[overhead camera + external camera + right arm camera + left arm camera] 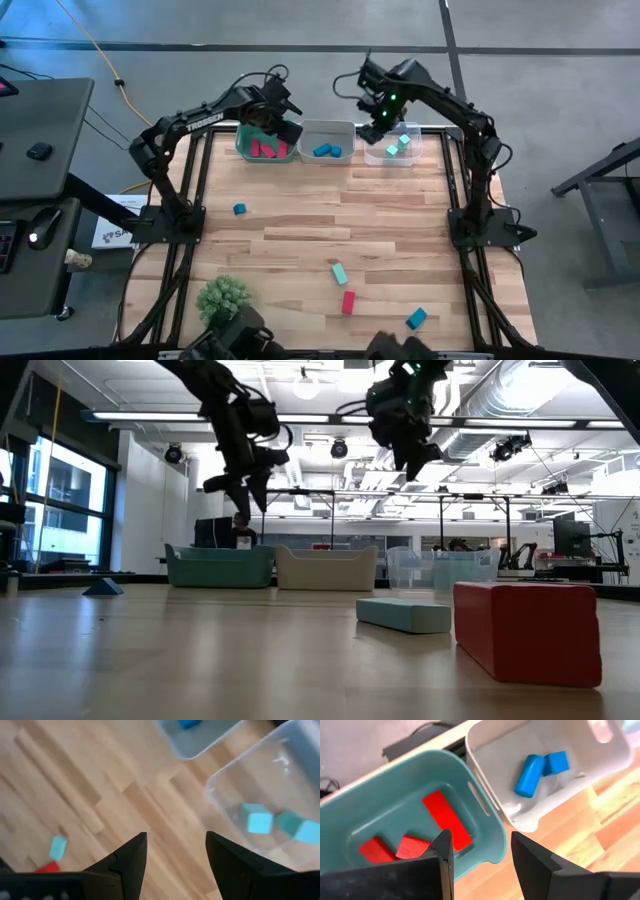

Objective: Sort & place blocks by color
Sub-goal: Put the blue block into the gray bin

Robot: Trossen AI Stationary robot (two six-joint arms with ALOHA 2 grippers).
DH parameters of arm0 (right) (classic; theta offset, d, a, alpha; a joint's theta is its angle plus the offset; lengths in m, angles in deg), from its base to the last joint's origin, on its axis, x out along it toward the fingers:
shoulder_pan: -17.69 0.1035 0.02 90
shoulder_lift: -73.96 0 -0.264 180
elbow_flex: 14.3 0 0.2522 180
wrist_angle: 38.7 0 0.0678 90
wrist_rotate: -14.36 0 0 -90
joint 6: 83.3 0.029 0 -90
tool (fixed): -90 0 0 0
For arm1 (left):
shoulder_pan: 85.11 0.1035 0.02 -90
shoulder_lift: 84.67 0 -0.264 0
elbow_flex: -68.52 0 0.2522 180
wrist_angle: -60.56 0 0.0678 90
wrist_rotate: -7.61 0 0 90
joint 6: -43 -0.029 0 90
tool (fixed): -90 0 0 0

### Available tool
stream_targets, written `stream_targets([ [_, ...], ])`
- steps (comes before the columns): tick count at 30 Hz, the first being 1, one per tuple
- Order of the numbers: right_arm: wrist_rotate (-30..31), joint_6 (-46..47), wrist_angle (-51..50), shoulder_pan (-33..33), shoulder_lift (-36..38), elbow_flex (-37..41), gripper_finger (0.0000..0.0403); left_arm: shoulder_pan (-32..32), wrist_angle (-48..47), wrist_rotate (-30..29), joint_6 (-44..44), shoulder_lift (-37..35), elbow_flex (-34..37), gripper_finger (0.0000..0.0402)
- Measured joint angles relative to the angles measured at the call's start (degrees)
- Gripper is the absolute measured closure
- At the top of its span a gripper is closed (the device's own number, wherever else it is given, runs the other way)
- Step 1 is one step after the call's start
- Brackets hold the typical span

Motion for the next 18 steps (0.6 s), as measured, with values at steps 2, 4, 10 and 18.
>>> stream_targets([
  [2,0.00,0.84,0.12,2.19,0.00,0.00,0.0210,-0.02,0.00,-0.02,-1.33,-1.07,0.00,0.0284],
  [4,0.01,2.55,0.09,4.31,0.00,0.02,0.0210,-0.02,0.00,0.00,-2.36,-1.74,0.00,0.0284],
  [10,0.55,7.88,0.11,11.06,0.00,0.02,0.0210,-0.02,-0.19,0.00,-5.69,-3.44,0.00,0.0284],
  [18,4.56,13.82,0.08,21.93,0.76,0.09,0.0210,-0.08,-2.71,-0.02,-9.98,-3.67,-0.01,0.0284],
])
